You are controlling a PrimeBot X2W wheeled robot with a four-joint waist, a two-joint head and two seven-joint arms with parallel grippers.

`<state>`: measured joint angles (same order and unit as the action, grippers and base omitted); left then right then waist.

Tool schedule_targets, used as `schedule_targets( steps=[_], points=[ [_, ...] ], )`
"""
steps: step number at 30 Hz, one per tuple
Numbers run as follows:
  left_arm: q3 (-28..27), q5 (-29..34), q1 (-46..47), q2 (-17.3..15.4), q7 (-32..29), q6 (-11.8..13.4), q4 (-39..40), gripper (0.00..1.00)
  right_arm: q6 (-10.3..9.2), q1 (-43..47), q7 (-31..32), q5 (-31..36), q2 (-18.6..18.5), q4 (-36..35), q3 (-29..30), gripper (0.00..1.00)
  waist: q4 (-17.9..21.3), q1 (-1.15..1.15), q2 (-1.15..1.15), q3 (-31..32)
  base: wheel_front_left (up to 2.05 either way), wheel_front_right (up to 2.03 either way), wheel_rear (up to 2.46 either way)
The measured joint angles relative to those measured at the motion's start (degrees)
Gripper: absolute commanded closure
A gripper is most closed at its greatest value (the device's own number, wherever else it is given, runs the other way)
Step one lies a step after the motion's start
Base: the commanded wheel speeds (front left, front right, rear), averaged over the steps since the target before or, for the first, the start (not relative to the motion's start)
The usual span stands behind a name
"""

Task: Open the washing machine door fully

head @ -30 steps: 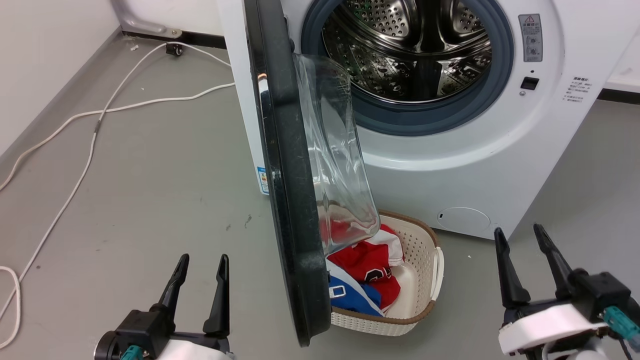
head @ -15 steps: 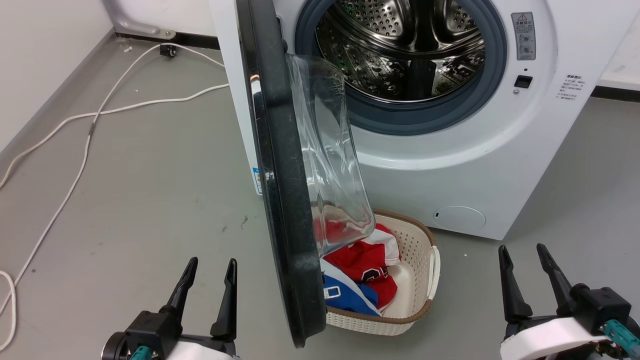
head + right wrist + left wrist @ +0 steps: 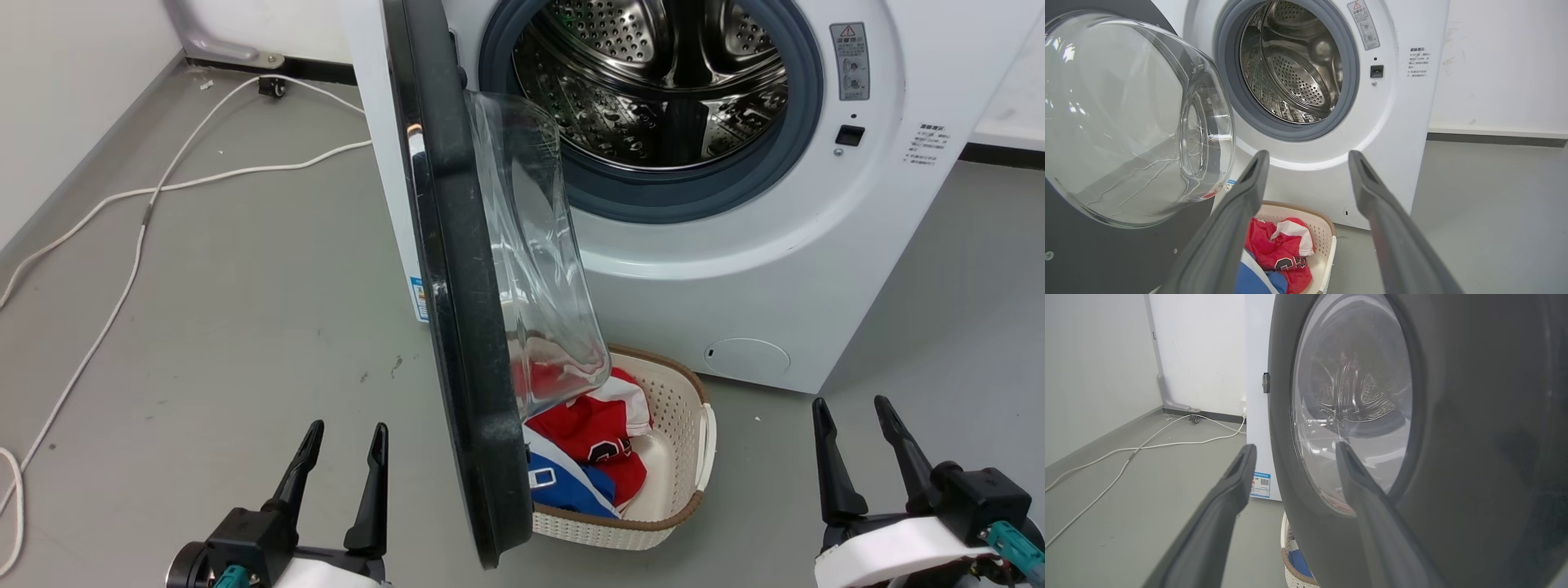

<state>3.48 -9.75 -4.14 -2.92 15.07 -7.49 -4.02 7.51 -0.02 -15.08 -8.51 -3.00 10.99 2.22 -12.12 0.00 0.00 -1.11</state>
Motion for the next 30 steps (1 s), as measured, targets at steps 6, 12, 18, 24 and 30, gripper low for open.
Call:
schedule_targets(
  steps=[6,12,18,24,30],
  points=[
    [-0.03,0.02,0.0,0.0,0.0,0.0,0.05,0.0,0.0,0.01,0.0,-0.36,0.01,-0.05,-0.51,0.0,-0.08,0.0,0.0,0.2,0.0,0.0,0.0],
    [-0.26,0.74,0.0,0.01,0.0,0.0,0.36,1.0,0.0,0.04,0.0,-0.36,0.01,0.09,-0.51,0.0,-0.38,0.0,0.0,0.29,0.0,0.0,0.0],
    [-3.01,-0.98,0.81,0.01,0.0,0.0,4.93,1.0,0.0,0.05,0.0,-0.35,0.01,0.25,-0.58,0.0,-0.88,0.0,0.0,0.25,0.0,0.0,0.0],
    [-6.46,-5.34,4.42,-0.01,0.0,0.03,11.87,1.0,0.0,0.58,-0.01,-0.81,0.02,0.69,-0.8,0.0,-1.76,0.0,0.0,1.14,0.0,0.0,0.0],
    [-5.21,-4.32,9.93,-0.01,0.02,0.49,18.4,1.0,0.01,1.27,-0.01,-0.49,0.05,0.9,-0.99,0.0,-3.18,0.0,0.0,1.65,0.0,0.0,0.0]
  ],
)
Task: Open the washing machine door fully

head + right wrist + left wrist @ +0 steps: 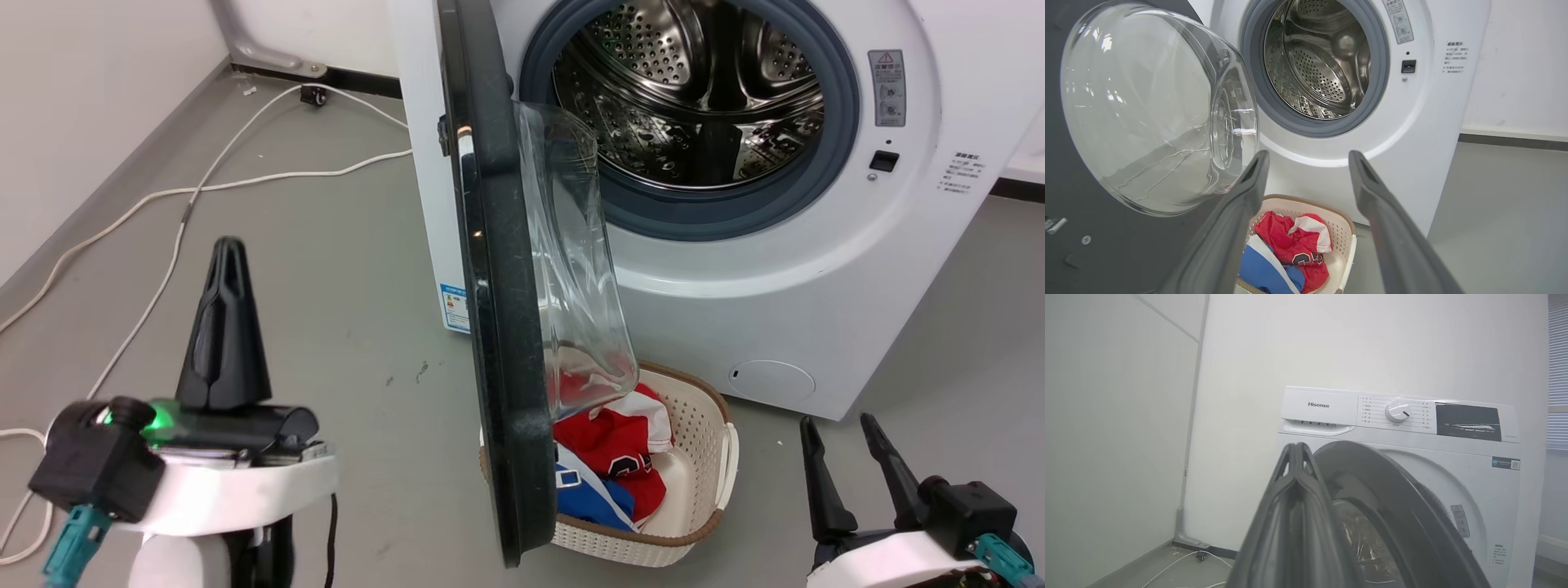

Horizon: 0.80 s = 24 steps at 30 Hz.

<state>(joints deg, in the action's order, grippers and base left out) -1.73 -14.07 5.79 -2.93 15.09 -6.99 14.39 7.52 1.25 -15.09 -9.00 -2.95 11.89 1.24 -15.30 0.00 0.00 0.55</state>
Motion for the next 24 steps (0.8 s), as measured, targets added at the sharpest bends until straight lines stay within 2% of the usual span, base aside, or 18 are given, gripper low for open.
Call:
schedule_targets(
  steps=[7,14,19,24],
  points=[
    [6.42,3.23,2.46,0.01,0.0,0.48,1.65,1.0,-0.01,-0.08,0.0,0.0,0.0,0.41,-0.36,0.0,-0.15,0.0,0.0,0.23,0.0,0.0,0.0],
    [18.35,5.48,2.04,0.05,-0.01,0.66,-0.12,1.0,-0.01,-0.05,0.0,-0.08,-0.01,0.87,-0.68,0.0,0.6,0.0,0.0,0.21,0.0,0.0,0.0],
    [25.13,7.19,0.82,0.04,-0.01,0.43,-4.81,1.0,-0.01,-0.04,0.01,-0.11,0.0,0.98,-0.73,0.0,1.09,0.0,0.0,0.06,0.0,0.0,0.0],
    [29.21,8.73,-0.14,-0.07,-0.01,0.16,-11.68,1.0,-0.01,-0.07,0.0,-0.21,0.0,1.02,-0.68,0.0,1.63,0.0,0.0,-0.33,0.0,0.0,0.0]
  ],
)
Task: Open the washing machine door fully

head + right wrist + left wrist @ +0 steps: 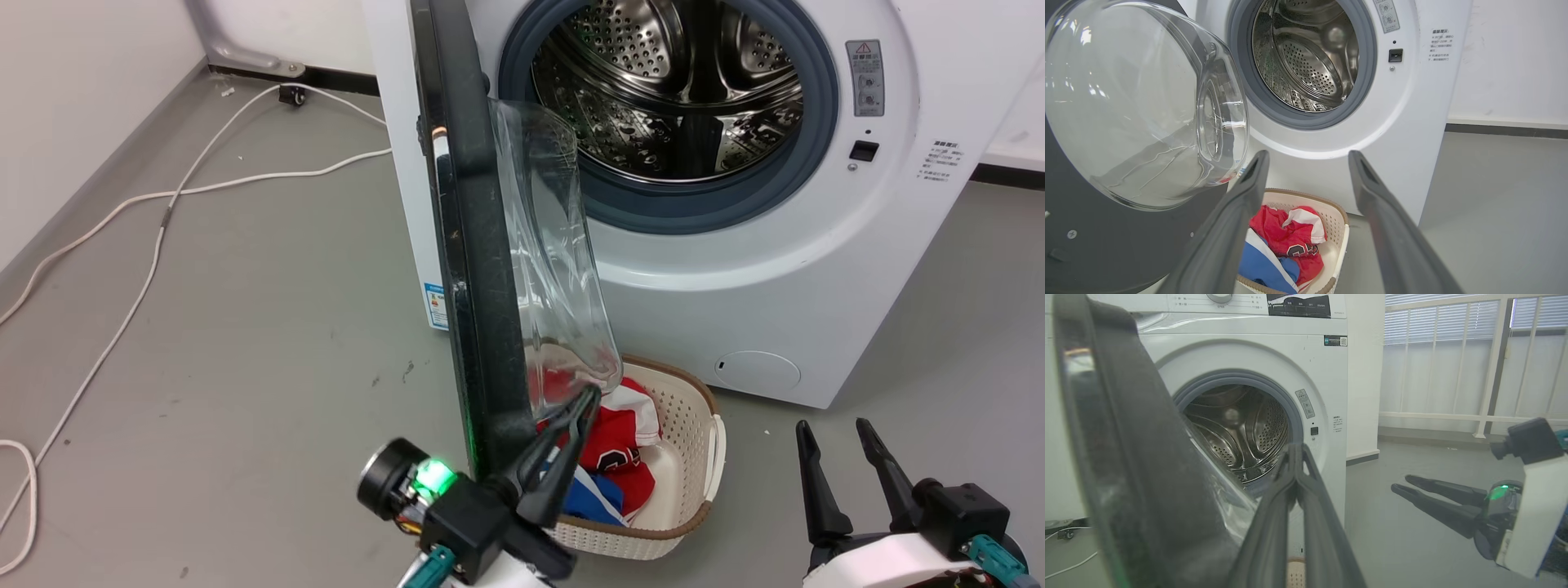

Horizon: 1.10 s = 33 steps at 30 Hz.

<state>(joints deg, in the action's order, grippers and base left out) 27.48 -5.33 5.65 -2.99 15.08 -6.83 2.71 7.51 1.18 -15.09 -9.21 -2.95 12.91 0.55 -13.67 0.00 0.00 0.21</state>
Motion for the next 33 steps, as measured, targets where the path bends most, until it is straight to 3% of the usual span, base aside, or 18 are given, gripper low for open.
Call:
schedule_targets(
  steps=[9,19,27,33],
  points=[
    [1.12,-0.99,-0.78,0.01,-0.27,0.81,-8.56,1.0,0.0,-0.07,0.0,-0.34,0.0,0.09,0.55,0.0,-0.01,0.0,0.0,-1.23,0.0,0.0,0.0],
    [-0.78,-2.1,-0.82,0.48,0.23,1.41,-9.27,1.0,0.0,-0.13,0.0,-0.1,0.0,0.74,0.74,0.0,-3.87,0.0,0.0,-1.95,0.0,0.0,0.0],
    [-6.83,-4.13,-1.06,-0.02,0.15,3.56,-8.62,1.0,0.0,-0.3,0.0,0.21,0.01,1.54,0.22,0.0,-8.93,0.0,0.0,-2.26,0.0,0.0,0.0],
    [-12.07,-5.61,-0.16,-0.4,0.15,3.83,-8.64,1.0,0.0,-1.31,0.0,1.29,0.02,2.23,-0.66,0.0,-11.78,0.0,0.0,-3.92,0.0,0.0,0.0]
  ],
)
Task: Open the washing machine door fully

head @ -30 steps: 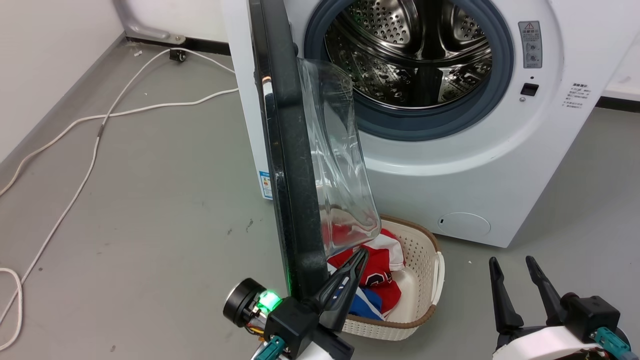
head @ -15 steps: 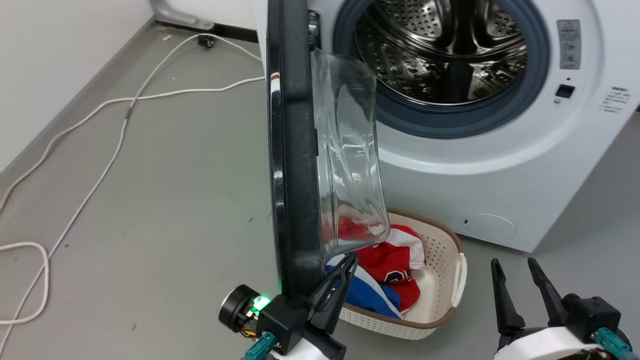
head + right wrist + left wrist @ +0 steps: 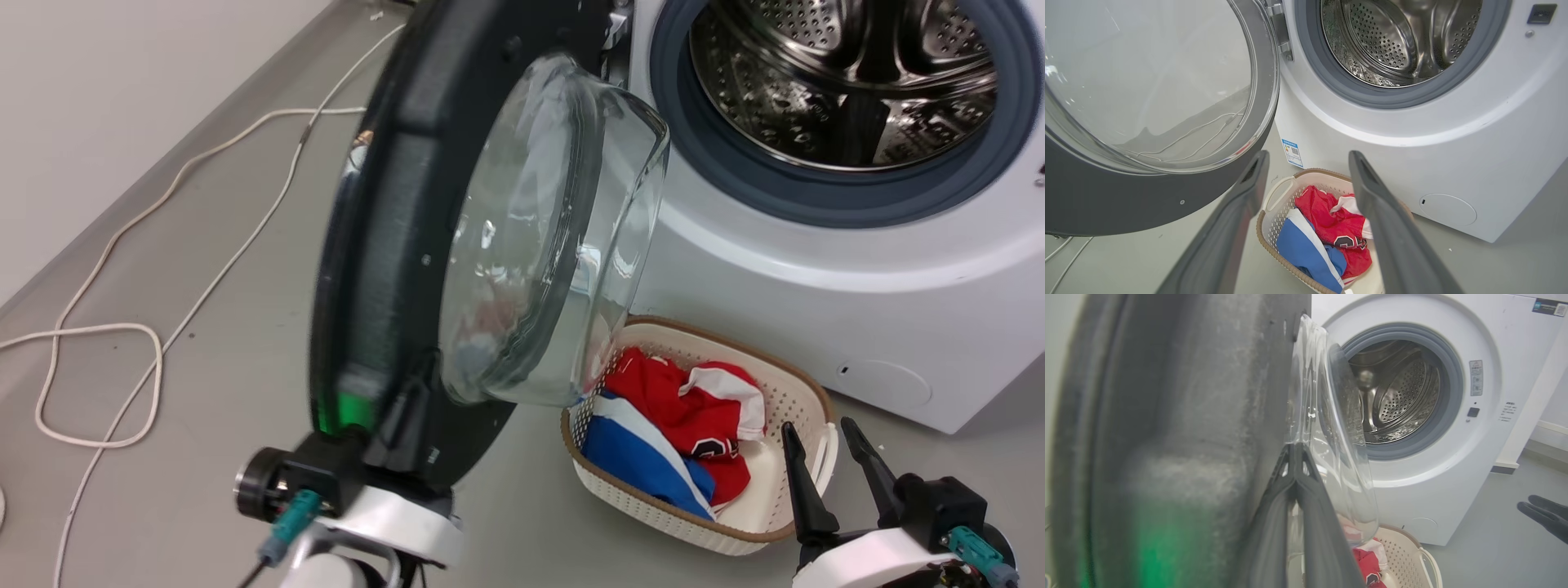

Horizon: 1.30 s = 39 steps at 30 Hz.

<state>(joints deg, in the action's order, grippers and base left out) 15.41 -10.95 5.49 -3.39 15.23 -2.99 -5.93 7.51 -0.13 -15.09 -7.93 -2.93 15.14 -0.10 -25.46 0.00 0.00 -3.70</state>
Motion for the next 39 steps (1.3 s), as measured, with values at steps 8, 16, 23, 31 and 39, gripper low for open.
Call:
schedule_targets(
  steps=[8,16,23,31,39],
  points=[
    [-9.1,-2.61,3.82,-2.2,-0.01,-0.57,-1.42,1.0,0.0,-1.58,0.53,2.71,0.01,-0.13,0.82,0.0,-1.06,0.0,0.0,-4.49,0.0,0.0,0.0],
    [-16.19,-5.12,10.17,-6.14,0.01,-2.57,-7.44,1.0,0.0,-2.19,2.47,4.22,-0.67,-2.27,2.12,0.0,-0.99,0.0,0.0,-9.34,0.0,0.0,0.0],
    [-20.85,-6.47,16.69,-10.7,0.0,-3.74,-14.84,1.0,0.0,-3.19,4.41,5.54,-1.61,-4.94,2.47,0.0,-0.44,0.01,0.0,-12.92,0.0,0.0,0.0],
    [-22.97,-7.5,22.83,-14.3,0.0,-4.39,-22.24,1.0,0.0,-3.33,5.63,5.87,-2.19,-6.92,3.39,0.0,0.42,0.01,0.0,-15.2,0.0,0.0,0.0],
    [-23.62,-6.91,24.08,-14.84,0.0,-4.49,-23.39,1.0,0.0,-3.34,5.69,5.91,-1.99,-7.25,3.64,0.0,0.99,0.0,0.0,-15.28,0.0,0.0,0.0]
  ],
)
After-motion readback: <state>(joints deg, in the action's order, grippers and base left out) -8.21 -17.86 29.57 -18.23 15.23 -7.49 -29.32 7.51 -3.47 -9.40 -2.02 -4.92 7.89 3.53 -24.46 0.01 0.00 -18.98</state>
